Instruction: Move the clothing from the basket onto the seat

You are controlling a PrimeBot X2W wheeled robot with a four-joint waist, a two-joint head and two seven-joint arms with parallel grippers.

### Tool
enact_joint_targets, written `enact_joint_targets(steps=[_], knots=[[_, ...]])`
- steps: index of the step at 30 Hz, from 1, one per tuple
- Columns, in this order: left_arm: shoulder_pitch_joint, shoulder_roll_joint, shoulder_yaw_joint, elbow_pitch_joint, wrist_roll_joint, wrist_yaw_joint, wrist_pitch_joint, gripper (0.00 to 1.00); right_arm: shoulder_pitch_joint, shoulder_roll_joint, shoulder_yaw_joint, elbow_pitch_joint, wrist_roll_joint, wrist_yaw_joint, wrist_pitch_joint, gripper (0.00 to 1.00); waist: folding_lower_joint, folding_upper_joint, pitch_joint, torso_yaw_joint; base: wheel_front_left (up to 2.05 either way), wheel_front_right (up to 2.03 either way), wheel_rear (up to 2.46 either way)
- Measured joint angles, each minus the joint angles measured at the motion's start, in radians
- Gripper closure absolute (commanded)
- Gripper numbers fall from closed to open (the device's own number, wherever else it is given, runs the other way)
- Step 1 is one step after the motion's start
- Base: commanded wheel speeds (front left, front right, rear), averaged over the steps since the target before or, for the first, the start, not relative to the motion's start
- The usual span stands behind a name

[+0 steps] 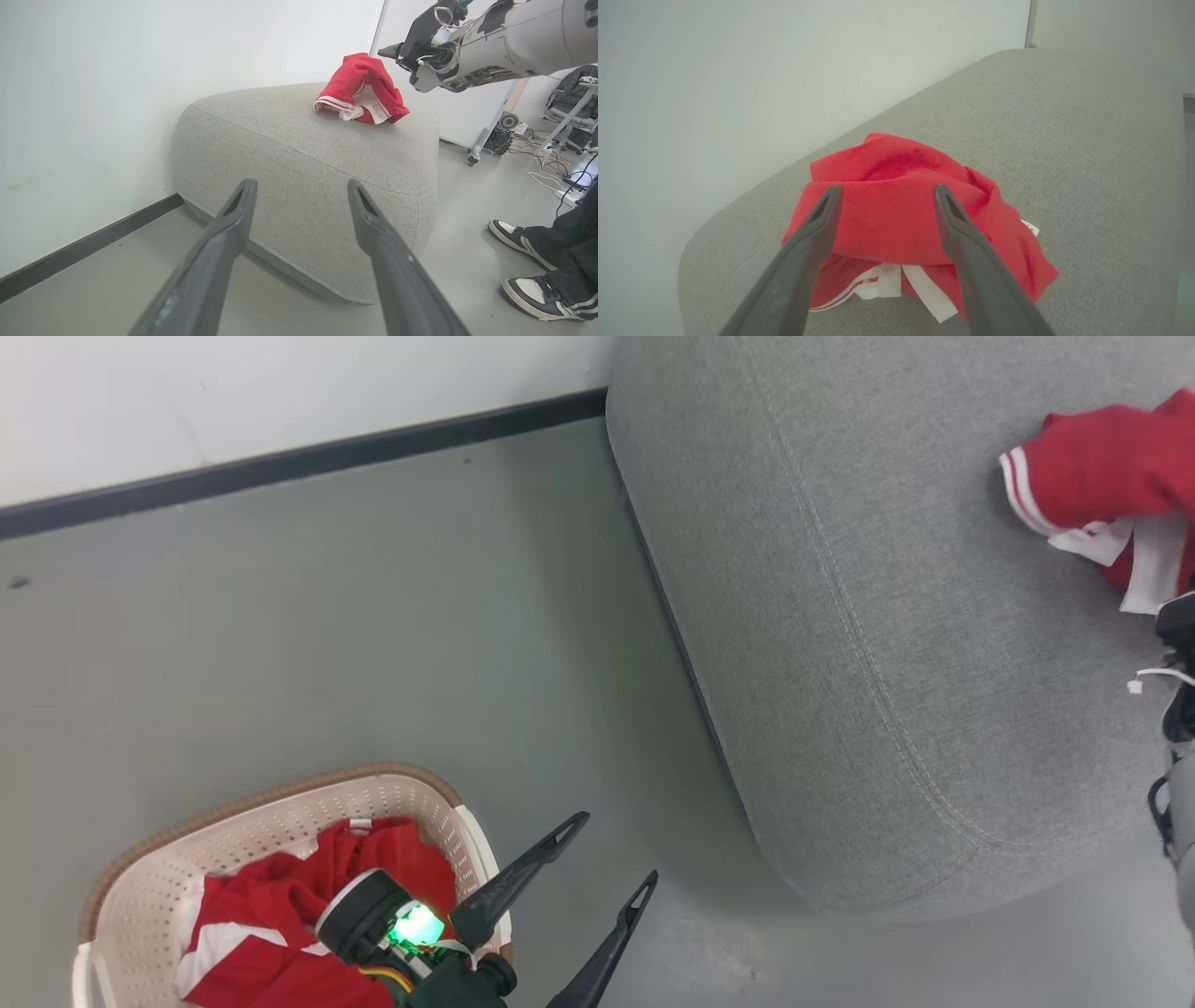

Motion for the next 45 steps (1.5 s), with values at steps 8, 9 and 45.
enact_joint_targets(steps=[8, 9, 45], knots=[[0.007, -0.062, -0.003, 0.03, -0.008, 0.0, 0.0, 0.0, 0.121, 0.058, -0.033, -0.129, 0.021, 0.038, 0.0, 0.0, 0.0, -0.0002, -0.078, 0.012, 0.0, 0.0, 0.0], [0.007, -0.064, -0.005, 0.031, -0.008, 0.0, 0.0, 0.0, 0.139, 0.061, -0.037, -0.159, 0.021, 0.038, 0.0, 0.0, -0.0001, -0.0001, -0.088, 0.014, 0.0, 0.0, 0.0], [0.224, -0.158, 0.239, 0.126, -0.069, 0.161, 0.0, 0.0, 0.882, 0.115, 0.46, -0.918, 0.108, 0.081, 0.0, 0.0, -0.0001, -0.0001, -0.475, 0.337, 0.0, 0.0, 0.0]])
